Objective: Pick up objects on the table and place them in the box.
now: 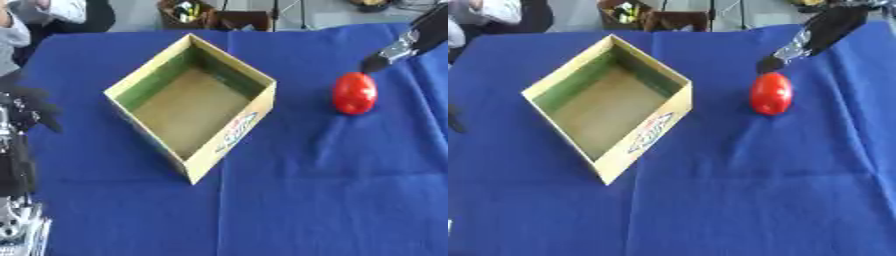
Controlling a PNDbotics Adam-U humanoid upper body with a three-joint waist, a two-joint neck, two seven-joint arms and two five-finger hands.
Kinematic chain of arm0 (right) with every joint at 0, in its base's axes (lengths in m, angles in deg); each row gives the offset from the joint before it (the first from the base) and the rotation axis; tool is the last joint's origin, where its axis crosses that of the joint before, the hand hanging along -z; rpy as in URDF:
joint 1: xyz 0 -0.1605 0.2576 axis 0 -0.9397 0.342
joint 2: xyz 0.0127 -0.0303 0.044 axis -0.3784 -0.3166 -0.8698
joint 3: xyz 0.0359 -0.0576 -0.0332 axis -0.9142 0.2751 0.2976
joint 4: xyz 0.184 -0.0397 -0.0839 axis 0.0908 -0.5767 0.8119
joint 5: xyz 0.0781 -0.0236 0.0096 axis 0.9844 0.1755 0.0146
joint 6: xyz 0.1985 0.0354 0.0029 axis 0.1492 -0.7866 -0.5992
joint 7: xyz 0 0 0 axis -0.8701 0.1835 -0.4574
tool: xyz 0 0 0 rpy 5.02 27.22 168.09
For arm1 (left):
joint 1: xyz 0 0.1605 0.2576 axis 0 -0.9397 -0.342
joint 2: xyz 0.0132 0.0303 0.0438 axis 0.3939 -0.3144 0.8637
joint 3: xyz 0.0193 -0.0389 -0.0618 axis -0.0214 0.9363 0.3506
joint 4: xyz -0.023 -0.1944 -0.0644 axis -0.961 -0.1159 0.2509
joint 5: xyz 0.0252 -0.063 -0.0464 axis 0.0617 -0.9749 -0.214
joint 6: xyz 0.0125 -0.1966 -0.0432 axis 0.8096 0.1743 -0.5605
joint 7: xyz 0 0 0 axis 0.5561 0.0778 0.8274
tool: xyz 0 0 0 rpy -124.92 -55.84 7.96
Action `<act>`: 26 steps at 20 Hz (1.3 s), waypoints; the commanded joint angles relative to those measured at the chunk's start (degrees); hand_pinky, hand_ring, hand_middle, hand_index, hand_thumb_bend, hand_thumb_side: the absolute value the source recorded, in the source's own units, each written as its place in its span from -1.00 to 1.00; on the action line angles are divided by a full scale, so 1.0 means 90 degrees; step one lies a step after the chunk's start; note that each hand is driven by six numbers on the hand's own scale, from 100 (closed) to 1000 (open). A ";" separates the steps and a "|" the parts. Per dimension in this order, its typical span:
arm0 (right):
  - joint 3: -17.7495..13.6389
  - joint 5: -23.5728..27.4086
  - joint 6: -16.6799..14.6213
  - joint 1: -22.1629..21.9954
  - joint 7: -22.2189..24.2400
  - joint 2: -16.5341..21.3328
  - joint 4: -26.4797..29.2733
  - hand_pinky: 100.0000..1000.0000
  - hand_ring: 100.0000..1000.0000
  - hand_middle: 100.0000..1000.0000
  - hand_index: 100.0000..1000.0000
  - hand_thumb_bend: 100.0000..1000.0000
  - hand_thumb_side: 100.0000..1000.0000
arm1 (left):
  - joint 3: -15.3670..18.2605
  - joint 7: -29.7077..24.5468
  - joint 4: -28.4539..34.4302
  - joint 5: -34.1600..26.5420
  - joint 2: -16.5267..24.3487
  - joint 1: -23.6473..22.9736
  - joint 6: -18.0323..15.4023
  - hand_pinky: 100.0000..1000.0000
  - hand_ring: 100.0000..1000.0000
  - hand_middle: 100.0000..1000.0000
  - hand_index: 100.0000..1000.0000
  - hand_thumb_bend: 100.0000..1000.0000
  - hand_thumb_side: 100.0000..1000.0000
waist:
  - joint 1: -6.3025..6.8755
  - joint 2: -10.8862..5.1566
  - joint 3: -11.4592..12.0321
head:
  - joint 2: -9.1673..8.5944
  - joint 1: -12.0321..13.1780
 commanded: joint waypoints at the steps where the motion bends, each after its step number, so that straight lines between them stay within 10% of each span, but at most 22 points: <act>1: -0.0146 -0.0144 -0.0097 0.0174 0.0312 0.0024 -0.0220 0.63 0.80 0.58 0.79 1.00 0.16 | -0.0015 -0.0027 0.0117 -0.0012 0.0098 0.0025 -0.0002 -0.56 -0.20 -0.07 0.51 -1.00 0.82 | -0.0015 -0.0099 -0.0008 | -0.0065 0.0012; 26: 0.0192 -0.1138 0.1168 -0.0272 0.0253 -0.0160 -0.0718 0.55 0.74 0.44 0.73 0.84 0.05 | -0.0032 -0.0067 0.0117 -0.0015 0.0065 0.0050 0.0016 -0.56 -0.20 -0.07 0.50 -1.00 0.81 | -0.0008 -0.0034 -0.0002 | -0.0152 0.0032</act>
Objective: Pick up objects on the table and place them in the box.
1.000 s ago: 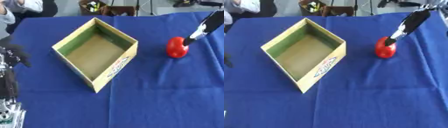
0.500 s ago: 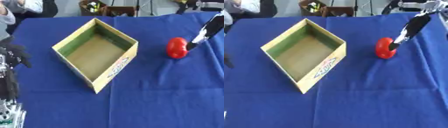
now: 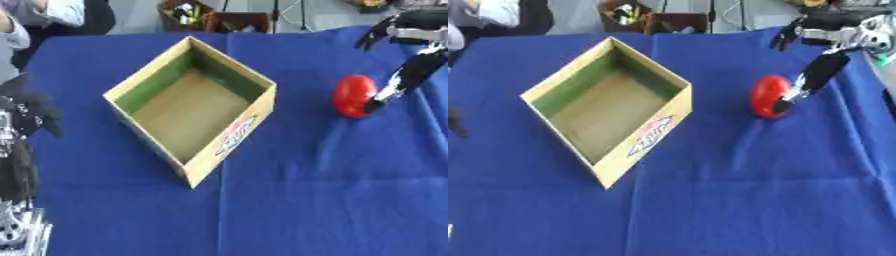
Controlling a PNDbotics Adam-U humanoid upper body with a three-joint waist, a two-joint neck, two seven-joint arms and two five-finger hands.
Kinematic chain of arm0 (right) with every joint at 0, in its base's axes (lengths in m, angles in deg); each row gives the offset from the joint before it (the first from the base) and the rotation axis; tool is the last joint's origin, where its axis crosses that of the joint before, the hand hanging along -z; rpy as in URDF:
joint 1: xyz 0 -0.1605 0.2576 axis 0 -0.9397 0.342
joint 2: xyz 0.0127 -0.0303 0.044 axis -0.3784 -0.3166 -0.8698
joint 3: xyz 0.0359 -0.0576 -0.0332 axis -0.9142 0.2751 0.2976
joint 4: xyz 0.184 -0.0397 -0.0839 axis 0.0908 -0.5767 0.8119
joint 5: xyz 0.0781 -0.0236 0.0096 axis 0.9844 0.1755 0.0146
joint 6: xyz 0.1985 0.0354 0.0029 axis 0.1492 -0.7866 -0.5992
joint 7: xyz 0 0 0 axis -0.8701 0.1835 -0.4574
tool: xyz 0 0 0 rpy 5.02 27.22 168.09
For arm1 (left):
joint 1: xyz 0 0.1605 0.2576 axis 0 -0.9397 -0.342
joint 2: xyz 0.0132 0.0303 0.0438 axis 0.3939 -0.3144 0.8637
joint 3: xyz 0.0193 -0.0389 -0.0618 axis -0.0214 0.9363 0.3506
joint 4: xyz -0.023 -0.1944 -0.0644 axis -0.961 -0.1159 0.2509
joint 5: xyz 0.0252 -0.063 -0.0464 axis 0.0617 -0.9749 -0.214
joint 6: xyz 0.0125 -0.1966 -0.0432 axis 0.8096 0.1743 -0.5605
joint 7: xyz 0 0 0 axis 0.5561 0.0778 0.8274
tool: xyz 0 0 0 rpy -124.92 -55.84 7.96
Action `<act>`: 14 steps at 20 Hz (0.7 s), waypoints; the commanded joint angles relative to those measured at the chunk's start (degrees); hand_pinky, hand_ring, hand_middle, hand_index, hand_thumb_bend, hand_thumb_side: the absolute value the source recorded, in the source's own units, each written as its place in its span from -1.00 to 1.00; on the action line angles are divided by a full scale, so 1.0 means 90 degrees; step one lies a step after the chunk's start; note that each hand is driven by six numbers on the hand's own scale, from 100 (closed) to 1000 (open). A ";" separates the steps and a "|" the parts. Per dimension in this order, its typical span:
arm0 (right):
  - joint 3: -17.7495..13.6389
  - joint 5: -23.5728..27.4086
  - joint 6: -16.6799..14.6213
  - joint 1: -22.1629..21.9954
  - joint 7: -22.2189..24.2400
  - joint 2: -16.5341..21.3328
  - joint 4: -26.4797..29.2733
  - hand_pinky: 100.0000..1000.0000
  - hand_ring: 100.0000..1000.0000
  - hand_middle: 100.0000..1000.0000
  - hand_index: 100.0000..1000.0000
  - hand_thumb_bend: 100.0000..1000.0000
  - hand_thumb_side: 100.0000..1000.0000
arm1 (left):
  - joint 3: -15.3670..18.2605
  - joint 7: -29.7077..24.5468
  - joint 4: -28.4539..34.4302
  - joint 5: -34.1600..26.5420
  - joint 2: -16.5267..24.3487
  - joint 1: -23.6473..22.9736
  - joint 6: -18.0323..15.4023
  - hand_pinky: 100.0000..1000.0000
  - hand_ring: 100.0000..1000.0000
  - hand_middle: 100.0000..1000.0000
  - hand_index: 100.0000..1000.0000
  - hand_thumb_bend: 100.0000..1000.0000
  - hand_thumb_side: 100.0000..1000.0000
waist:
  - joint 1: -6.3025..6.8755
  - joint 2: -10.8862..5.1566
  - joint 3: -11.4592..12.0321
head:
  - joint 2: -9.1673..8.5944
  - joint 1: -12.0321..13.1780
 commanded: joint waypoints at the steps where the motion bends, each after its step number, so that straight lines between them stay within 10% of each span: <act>1: 0.0040 -0.0185 0.0189 0.0066 -0.0168 0.0047 -0.0047 0.54 0.74 0.44 0.72 0.79 0.07 | -0.0032 -0.0028 0.0117 -0.0012 0.0065 0.0051 0.0001 -0.56 -0.20 -0.07 0.50 -1.00 0.81 | -0.0021 -0.0097 0.0015 | -0.0074 0.0011; 14: 0.0188 -0.0845 0.0556 -0.0049 -0.0701 -0.0075 -0.0371 0.49 0.68 0.43 0.70 0.72 0.12 | -0.0043 -0.0050 0.0117 -0.0007 0.0050 0.0073 0.0003 -0.57 -0.20 -0.07 0.50 -1.00 0.81 | -0.0020 -0.0046 0.0057 | -0.0095 0.0034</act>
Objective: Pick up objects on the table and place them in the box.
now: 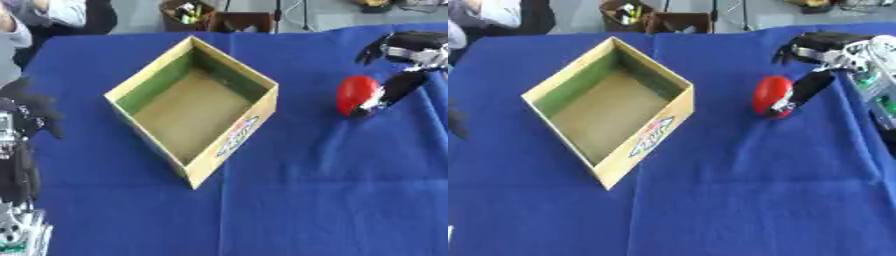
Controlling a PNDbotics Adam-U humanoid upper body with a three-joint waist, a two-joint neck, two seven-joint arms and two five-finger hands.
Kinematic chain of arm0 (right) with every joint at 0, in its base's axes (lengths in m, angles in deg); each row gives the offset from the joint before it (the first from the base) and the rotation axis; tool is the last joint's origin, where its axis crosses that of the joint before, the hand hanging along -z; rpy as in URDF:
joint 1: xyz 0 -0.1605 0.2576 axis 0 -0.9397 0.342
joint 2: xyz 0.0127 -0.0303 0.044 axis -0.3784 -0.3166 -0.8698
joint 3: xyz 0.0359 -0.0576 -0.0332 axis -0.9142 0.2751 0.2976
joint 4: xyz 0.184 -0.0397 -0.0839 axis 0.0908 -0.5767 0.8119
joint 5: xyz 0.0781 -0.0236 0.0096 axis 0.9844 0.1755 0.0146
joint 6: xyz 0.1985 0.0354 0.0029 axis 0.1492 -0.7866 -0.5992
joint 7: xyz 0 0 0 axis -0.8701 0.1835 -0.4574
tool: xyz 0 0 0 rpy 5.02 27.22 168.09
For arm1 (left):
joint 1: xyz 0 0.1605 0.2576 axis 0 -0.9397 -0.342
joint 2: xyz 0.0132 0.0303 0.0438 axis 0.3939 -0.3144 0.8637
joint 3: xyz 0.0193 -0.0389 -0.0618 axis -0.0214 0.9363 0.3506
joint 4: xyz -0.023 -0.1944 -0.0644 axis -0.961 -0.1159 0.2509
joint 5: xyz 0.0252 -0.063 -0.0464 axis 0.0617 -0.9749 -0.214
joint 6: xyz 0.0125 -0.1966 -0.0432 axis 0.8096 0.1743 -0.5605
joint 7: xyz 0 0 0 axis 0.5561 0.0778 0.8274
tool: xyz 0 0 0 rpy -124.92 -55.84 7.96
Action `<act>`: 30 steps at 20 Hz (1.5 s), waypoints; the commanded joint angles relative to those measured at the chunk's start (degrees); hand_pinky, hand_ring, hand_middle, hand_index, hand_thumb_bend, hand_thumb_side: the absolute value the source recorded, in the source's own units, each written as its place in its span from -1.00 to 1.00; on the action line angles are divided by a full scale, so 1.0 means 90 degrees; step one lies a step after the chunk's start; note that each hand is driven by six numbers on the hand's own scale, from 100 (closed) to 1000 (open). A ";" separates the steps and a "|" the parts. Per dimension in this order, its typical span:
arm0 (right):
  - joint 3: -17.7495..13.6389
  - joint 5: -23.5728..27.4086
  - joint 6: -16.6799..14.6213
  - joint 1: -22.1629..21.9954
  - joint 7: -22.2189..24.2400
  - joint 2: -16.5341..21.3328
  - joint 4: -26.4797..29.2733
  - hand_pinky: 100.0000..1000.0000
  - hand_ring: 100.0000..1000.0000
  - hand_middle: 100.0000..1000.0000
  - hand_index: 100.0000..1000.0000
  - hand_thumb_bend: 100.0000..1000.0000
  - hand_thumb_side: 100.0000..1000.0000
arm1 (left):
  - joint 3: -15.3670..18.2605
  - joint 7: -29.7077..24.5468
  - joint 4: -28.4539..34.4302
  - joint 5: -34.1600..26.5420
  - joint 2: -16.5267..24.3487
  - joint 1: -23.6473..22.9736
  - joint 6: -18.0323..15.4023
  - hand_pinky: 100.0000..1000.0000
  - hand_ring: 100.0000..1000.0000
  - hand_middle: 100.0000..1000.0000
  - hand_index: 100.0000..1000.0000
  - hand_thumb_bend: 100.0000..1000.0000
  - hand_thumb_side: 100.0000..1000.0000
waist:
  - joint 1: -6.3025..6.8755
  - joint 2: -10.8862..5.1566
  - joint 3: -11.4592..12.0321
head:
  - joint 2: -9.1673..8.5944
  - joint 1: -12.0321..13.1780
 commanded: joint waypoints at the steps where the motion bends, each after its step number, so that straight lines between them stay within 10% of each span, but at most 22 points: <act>1: -0.0014 -0.0223 0.0024 0.0087 -0.0101 0.0087 -0.0037 0.49 0.68 0.42 0.70 0.72 0.11 | -0.0025 -0.0016 0.0117 -0.0008 0.0053 0.0067 -0.0008 -0.57 -0.20 -0.07 0.50 -1.00 0.81 | -0.0019 -0.0099 0.0002 | -0.0052 0.0025; 30: -0.0019 -0.0027 0.0103 0.0007 -0.0232 -0.0014 -0.0293 0.23 0.12 0.02 0.44 0.14 -0.02 | -0.0031 -0.0065 0.0117 0.0053 0.0031 0.0076 0.0023 -0.57 -0.20 -0.06 0.50 -1.00 0.80 | -0.0007 -0.0055 -0.0011 | -0.0061 0.0005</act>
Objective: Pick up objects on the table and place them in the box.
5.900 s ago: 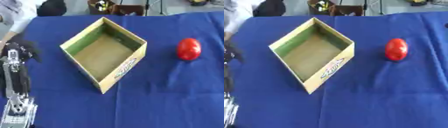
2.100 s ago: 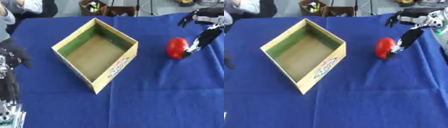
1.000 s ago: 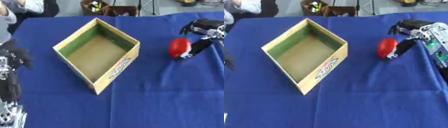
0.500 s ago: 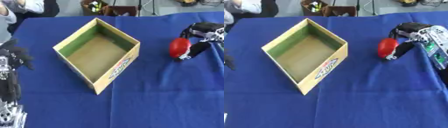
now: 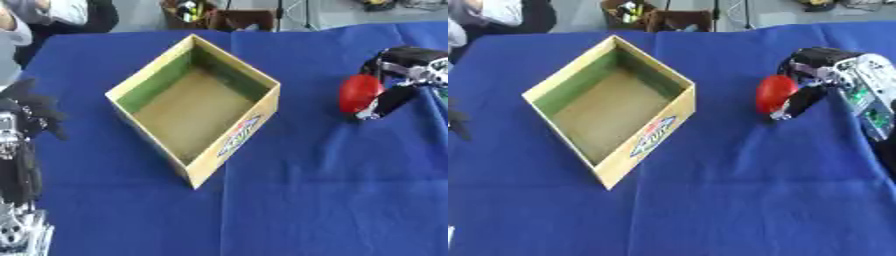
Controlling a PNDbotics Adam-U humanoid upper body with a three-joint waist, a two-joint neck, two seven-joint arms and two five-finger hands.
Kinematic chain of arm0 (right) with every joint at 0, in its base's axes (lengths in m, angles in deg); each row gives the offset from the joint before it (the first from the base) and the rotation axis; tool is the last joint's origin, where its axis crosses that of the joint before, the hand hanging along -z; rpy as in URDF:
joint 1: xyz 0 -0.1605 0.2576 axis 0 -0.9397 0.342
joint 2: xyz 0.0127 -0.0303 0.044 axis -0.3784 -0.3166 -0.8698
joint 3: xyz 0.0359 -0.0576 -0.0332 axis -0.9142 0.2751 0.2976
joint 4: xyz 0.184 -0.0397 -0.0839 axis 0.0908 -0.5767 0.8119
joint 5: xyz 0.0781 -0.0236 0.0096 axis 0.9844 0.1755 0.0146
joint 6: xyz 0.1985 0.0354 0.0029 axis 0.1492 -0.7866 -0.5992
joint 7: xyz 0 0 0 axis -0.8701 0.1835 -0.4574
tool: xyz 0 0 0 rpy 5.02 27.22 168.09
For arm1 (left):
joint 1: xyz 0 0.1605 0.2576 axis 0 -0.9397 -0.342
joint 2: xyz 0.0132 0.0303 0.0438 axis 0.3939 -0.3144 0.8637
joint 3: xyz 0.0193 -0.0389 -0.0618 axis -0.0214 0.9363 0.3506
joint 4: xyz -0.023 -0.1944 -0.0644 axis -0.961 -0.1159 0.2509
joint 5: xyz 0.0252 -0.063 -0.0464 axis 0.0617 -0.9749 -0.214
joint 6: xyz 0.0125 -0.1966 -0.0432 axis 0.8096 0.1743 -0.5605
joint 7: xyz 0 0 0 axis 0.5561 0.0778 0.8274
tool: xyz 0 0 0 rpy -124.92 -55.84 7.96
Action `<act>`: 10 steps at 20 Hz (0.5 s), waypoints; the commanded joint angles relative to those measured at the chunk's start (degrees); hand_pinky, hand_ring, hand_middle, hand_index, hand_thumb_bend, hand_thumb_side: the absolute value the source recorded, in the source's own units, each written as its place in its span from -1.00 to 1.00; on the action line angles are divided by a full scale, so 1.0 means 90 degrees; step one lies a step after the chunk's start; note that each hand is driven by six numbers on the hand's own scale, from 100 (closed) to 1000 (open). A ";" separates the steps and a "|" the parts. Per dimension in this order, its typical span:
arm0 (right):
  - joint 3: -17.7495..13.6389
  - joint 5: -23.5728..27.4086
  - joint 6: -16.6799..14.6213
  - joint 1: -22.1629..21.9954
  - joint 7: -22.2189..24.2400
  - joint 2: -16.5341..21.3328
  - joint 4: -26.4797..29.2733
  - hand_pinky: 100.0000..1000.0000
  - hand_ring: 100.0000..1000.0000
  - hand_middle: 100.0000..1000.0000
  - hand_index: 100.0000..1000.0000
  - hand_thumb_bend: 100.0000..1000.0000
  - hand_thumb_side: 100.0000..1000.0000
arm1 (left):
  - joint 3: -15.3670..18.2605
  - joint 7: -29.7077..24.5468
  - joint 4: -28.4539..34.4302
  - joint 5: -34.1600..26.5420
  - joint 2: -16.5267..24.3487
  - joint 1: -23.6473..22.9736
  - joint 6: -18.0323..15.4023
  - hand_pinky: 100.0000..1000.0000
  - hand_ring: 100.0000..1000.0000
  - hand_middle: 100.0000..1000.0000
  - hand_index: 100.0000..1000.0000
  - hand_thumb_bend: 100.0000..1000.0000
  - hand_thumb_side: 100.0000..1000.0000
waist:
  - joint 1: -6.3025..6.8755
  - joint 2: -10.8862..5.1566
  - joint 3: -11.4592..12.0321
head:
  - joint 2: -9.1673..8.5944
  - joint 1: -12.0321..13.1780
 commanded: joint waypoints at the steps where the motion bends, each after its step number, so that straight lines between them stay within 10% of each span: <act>1: -0.0076 0.0090 0.0032 0.0086 -0.0055 0.0095 0.0046 0.21 0.11 0.00 0.42 0.12 -0.02 | -0.0014 -0.0020 0.0117 0.0019 0.0036 0.0064 -0.0009 -0.57 -0.20 -0.06 0.50 -1.00 0.80 | -0.0010 -0.0106 -0.0009 | -0.0057 0.0005; 10: -0.0137 0.0307 0.0198 0.0090 -0.0330 0.0105 0.0175 0.10 -0.02 -0.26 0.17 -0.11 -0.10 | -0.0014 -0.0037 0.0117 0.0034 0.0036 0.0061 0.0009 -0.57 -0.20 -0.06 0.50 -1.00 0.80 | -0.0012 -0.0109 -0.0021 | -0.0065 0.0012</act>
